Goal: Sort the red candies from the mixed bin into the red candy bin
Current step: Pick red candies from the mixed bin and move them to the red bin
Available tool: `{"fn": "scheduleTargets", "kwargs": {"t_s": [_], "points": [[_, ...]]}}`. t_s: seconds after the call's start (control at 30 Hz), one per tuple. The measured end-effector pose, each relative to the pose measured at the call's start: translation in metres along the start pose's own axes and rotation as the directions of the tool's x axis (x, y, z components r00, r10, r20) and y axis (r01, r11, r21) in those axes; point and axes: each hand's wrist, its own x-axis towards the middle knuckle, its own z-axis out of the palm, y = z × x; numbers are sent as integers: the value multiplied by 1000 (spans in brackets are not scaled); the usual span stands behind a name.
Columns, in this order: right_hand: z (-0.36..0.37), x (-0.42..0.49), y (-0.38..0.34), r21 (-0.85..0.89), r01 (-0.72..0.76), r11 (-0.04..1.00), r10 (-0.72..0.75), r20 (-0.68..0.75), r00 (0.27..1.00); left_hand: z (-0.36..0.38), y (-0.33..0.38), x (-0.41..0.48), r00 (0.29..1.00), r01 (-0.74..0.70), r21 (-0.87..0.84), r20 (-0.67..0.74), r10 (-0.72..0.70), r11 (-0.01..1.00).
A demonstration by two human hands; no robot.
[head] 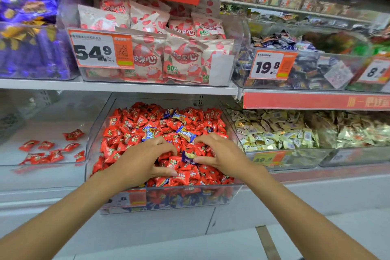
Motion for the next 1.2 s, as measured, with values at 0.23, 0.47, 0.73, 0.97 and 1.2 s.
{"fn": "scheduleTargets", "kwargs": {"t_s": [0.23,0.47,0.73,0.97,1.2], "points": [[1,7,2,392,11,920,50,-147,988,5,-9,3,984,-20,-114,-176,-1,993],[-8,14,-9,487,29,873,119,-268,956,-4,-11,1,944,-7,-217,-323,-65,976],[-22,17,-30,452,33,891,159,-379,912,-18,-18,-12,922,-12,-294,-374,-103,956],[-23,33,-104,372,205,905,-84,-317,945,-61,-71,-66,867,104,-367,-421,-265,924],[8,128,-227,248,476,844,-437,-195,878,-80,-187,-118,754,321,-400,-441,-487,859]]}}
